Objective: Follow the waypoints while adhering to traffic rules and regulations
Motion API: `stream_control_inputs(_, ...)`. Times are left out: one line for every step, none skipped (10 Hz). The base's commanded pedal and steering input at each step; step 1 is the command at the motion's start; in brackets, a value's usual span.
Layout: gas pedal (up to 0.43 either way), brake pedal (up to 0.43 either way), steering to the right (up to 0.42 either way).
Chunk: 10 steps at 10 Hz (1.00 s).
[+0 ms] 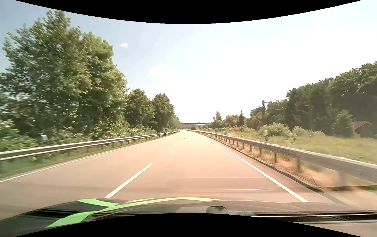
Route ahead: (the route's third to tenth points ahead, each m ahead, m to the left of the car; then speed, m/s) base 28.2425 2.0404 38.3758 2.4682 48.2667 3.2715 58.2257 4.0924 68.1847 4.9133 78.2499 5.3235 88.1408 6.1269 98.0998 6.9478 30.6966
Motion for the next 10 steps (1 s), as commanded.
stream_control_inputs(0.358,0.0,-0.006)
stream_control_inputs(0.358,0.0,-0.006)
stream_control_inputs(0.358,0.0,-0.006)
stream_control_inputs(0.358,0.0,-0.006)
stream_control_inputs(0.358,0.0,-0.006)
stream_control_inputs(0.358,0.0,-0.007)
stream_control_inputs(0.358,0.0,-0.007)
stream_control_inputs(0.358,0.0,-0.008)
stream_control_inputs(0.358,0.0,-0.008)
stream_control_inputs(0.358,0.0,-0.008)
